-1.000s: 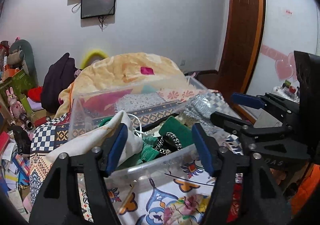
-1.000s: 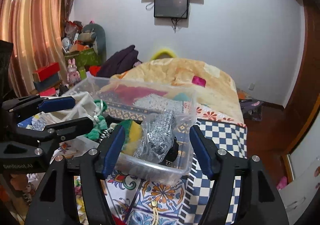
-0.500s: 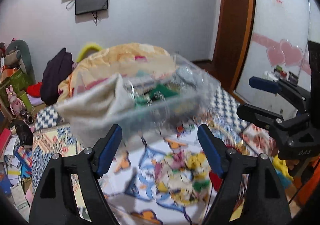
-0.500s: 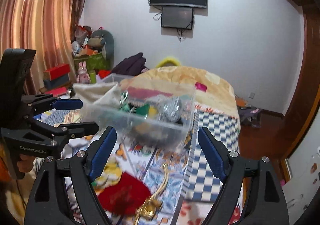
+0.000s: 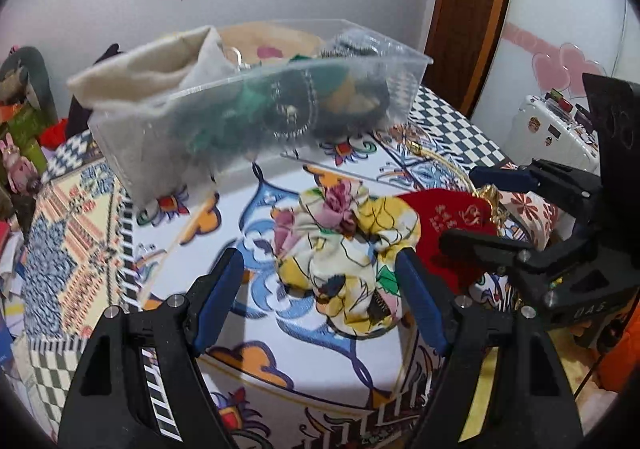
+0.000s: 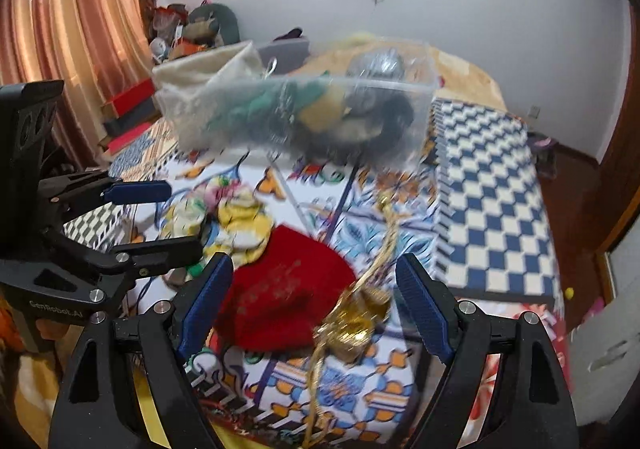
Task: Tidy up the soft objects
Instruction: 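Grasp the red tasseled pouch with the right tool while the left tool grasps the floral scrunchie, then carry the red pouch and floral scrunchie into the clear box and open both tools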
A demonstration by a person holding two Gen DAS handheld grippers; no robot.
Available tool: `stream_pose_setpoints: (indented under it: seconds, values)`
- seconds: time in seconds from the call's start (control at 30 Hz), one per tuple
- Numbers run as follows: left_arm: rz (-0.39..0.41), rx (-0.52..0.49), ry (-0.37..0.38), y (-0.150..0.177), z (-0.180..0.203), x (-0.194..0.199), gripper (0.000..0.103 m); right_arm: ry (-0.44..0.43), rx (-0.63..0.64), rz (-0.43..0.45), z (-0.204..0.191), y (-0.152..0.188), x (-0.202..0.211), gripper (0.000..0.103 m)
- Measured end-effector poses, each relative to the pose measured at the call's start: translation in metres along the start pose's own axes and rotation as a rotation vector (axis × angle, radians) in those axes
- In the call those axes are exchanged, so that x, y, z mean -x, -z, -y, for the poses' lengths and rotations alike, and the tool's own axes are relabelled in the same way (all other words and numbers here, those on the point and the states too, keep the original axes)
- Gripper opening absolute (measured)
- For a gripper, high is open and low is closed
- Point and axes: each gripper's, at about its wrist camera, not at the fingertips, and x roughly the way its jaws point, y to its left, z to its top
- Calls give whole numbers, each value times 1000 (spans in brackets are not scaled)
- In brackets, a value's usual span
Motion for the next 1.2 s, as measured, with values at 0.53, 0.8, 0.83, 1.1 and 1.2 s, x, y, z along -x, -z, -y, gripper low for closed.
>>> stream_pose_setpoints:
  seconds: [0.53, 0.8, 0.83, 1.1, 1.2]
  values:
    - [32, -2, 49, 2, 2, -5, 40, 11, 22, 27, -10, 4, 0, 38]
    - [72, -2, 44, -1, -2, 8, 16, 8, 17, 64, -11, -4, 6, 30]
    - [79, -6, 40, -2, -1, 10, 16, 12, 17, 72, -11, -5, 8, 30]
    - [178, -19, -17, -14, -2, 37, 16, 54, 24, 126, -7, -23, 20, 30]
    - [221, 6, -29, -24, -11, 49, 16, 61, 9, 154, -2, -33, 26, 30]
